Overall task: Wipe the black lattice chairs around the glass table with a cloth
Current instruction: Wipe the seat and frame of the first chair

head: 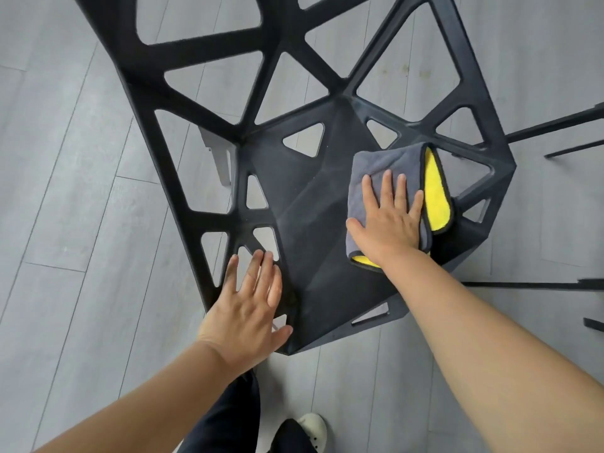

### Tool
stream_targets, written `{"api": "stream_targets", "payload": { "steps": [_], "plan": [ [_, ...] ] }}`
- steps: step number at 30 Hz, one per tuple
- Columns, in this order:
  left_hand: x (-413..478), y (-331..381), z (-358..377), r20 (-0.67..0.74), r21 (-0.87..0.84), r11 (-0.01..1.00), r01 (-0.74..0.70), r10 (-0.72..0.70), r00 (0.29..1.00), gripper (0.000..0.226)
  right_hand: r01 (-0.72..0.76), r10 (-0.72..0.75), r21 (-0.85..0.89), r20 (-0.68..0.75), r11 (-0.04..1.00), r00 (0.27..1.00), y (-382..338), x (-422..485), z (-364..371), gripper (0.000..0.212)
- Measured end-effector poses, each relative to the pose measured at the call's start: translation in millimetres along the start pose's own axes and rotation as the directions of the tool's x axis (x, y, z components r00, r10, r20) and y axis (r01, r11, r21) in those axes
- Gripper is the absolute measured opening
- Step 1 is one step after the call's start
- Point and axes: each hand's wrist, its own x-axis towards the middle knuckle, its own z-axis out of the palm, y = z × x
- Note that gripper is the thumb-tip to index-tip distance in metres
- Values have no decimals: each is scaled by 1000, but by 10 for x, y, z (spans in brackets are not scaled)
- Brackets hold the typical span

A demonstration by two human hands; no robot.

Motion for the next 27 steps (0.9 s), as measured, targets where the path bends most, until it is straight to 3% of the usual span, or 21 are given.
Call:
{"api": "stream_targets", "payload": {
  "steps": [7, 10, 13, 19, 23, 27],
  "plan": [
    [18, -22, -180, -11, -29, 1000, 3, -4, 1000, 67, 343, -346, 93, 17, 935, 938, -765, -525, -5, 73],
    [134, -233, -490, -152, 61, 996, 71, -62, 986, 37, 420, -422, 103, 0, 902, 906, -901, -685, 46, 71],
    [323, -556, -775, -280, 74, 969, 236, -207, 937, 34, 445, -445, 62, -15, 893, 895, -840, -573, 29, 68],
    [459, -702, -852, -168, 89, 944, 319, -301, 939, 29, 312, -312, -15, -17, 950, 950, -433, 151, -48, 70],
    [461, -763, -842, -193, 63, 950, 305, -289, 938, 20, 145, -152, -102, -61, 984, 987, -64, 650, -156, 71],
    [487, -778, -787, -234, 16, 951, 307, -295, 926, 28, -26, 23, -40, -84, 999, 996, -201, 839, -163, 72]
  ]
}}
